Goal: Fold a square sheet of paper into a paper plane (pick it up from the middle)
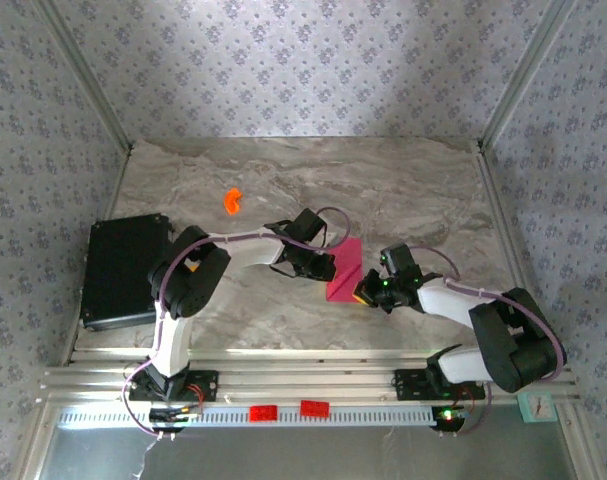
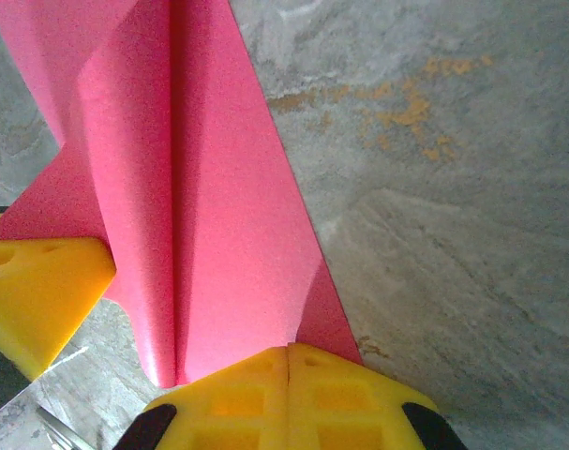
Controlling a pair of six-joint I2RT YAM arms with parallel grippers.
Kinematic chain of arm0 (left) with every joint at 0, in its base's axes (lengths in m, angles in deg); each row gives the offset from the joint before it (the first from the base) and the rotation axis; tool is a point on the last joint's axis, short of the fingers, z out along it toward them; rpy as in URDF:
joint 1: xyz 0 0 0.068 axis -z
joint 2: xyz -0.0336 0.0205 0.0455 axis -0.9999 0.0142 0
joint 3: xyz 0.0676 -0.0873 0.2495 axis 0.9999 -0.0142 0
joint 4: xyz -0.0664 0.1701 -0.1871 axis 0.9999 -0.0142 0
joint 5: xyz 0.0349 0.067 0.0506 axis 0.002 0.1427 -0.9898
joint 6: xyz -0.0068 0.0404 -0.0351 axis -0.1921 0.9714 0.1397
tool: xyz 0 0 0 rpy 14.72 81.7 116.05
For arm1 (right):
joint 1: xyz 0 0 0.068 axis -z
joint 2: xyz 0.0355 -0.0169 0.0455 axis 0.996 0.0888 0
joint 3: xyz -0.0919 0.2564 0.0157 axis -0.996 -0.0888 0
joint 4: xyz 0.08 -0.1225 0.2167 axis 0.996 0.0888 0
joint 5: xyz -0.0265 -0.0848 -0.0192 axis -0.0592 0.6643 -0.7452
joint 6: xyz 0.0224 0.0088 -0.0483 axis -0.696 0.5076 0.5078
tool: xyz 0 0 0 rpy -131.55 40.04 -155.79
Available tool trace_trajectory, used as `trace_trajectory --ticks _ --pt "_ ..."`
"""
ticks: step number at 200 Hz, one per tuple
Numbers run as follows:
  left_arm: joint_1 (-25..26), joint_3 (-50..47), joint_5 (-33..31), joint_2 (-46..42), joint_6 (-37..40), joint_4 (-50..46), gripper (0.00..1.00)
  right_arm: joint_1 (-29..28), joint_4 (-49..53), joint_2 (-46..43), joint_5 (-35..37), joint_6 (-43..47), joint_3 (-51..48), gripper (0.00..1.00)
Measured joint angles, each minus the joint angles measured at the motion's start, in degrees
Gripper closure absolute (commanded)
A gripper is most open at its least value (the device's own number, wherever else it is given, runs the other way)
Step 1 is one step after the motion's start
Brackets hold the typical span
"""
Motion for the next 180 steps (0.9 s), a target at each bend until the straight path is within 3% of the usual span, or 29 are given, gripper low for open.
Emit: trace_trajectory --ticks 180 --pt "0.04 1.75 -0.02 1.62 1.25 -1.27 0.94 0.11 0.04 -0.02 -0.04 0.02 -0.02 0.95"
